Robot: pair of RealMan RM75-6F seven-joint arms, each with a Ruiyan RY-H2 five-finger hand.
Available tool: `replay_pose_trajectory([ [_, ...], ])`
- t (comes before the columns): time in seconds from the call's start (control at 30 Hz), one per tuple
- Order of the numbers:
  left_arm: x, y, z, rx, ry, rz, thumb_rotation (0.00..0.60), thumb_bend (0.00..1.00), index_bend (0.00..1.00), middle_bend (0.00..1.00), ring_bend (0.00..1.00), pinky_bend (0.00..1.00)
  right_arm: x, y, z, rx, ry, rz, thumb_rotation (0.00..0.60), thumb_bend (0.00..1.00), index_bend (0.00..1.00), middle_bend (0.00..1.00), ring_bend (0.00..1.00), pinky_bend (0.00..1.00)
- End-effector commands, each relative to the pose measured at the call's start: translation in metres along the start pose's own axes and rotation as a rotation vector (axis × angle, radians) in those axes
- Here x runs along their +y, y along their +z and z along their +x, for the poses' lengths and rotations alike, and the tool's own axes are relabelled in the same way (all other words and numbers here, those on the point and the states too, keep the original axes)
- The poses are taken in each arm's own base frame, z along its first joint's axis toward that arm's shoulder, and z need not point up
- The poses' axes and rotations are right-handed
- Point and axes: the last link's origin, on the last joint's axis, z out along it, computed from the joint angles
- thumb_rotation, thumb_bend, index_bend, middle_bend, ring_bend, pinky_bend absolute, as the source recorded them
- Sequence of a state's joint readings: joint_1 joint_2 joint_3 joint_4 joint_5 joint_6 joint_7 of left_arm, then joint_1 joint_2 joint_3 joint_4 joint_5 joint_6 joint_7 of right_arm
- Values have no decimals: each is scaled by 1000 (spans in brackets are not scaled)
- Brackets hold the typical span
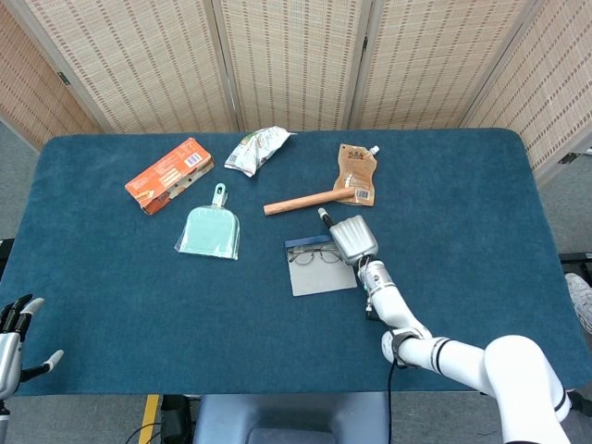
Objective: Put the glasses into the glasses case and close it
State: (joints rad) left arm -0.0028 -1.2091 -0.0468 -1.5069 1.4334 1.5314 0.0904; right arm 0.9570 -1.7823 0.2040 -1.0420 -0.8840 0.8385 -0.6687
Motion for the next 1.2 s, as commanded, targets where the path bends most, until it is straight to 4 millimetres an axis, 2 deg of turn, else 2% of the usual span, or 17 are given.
replay_pose_trajectory([
  [0.03,-1,0,0,0,-1,4,600,187,193,137,147,238,-5,5,2,-2,10,0,600,134,0,894,974,911],
  [0.23,-3,-1,1,0,1,11,600,187,193,137,147,238,-6,15,8,14,-10,-18,600,135,0,894,974,911],
  [0.37,-3,-1,1,2,0,13,600,187,193,137,147,238,-4,10,12,29,10,-11,600,137,0,894,974,911],
  [0.47,-2,-1,1,3,-1,6,600,187,193,137,147,238,0,-1,15,56,27,5,600,138,0,894,974,911],
  [0.63,2,0,2,9,-6,-8,600,187,193,137,147,238,9,-33,18,96,99,58,600,169,9,892,974,911],
  [0.73,4,1,2,9,-7,-16,600,187,193,137,147,238,15,-56,16,134,133,99,600,220,111,890,974,911],
  [0.87,7,1,3,13,-10,-27,600,187,193,137,147,238,18,-76,4,140,146,130,600,236,236,884,973,911],
  [1.07,8,0,4,12,-11,-30,600,187,193,137,147,238,19,-92,-16,108,173,137,600,248,278,885,973,911],
  [1.2,8,0,4,12,-9,-30,600,187,193,137,147,238,21,-94,-27,90,189,127,600,248,296,888,973,915],
])
